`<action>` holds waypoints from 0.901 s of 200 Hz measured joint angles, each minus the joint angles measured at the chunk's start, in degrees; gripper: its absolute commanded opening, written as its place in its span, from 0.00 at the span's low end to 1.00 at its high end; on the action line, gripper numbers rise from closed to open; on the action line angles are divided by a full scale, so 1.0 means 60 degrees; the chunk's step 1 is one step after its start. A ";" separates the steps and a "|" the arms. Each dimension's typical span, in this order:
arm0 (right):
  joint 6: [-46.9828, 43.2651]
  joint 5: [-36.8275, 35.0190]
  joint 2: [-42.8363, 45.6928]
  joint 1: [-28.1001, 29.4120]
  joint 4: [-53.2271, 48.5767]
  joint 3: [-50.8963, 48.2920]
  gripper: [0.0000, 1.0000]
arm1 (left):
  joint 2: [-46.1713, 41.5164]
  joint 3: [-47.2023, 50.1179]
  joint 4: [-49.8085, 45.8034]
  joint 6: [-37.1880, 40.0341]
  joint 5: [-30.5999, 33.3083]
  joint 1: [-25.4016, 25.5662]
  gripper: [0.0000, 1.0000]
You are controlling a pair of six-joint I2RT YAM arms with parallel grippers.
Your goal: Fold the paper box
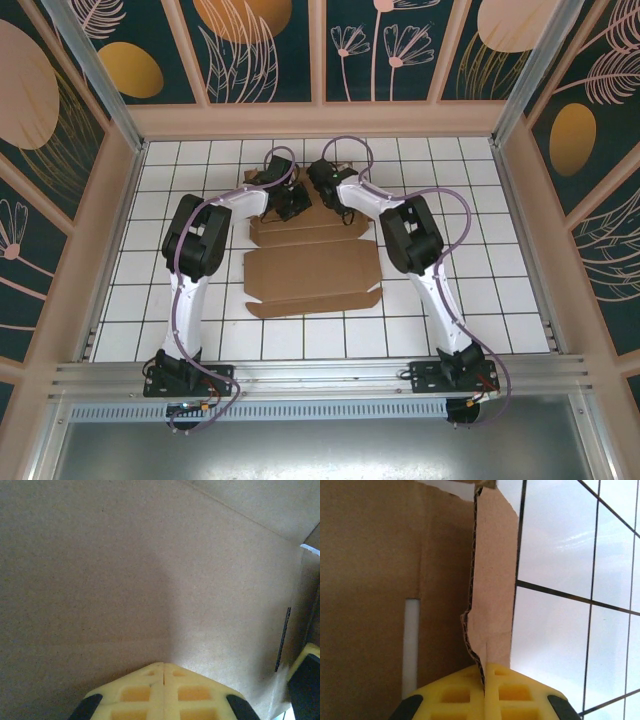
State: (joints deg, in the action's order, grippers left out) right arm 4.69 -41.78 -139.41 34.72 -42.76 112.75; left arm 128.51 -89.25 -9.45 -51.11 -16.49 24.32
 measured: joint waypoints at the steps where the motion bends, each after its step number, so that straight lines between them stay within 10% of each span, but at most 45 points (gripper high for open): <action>1: 0.0033 0.0018 0.0015 -0.0007 0.0007 -0.0007 0.31 | 0.0000 0.0000 0.0000 -0.0004 0.0000 0.0000 0.00; 46: 0.0255 0.3100 0.2896 -0.0823 0.1468 -0.2838 0.64 | -0.0015 0.0000 -0.0007 0.0044 -0.0029 0.0000 0.00; 115: 0.1453 0.7865 0.5996 -0.1807 0.4255 -0.4470 0.00 | -0.0022 -0.0222 -0.0433 0.0525 -0.0051 0.0095 0.05; 180: 0.1789 0.8036 0.4153 -0.1198 0.3723 -0.4696 0.00 | -0.0743 -0.1515 -0.2029 0.1253 0.0102 0.0164 0.31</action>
State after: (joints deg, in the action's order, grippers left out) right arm 15.42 6.44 -114.50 27.53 -20.43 84.58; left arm 124.05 -98.35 -21.63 -43.59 -15.88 25.30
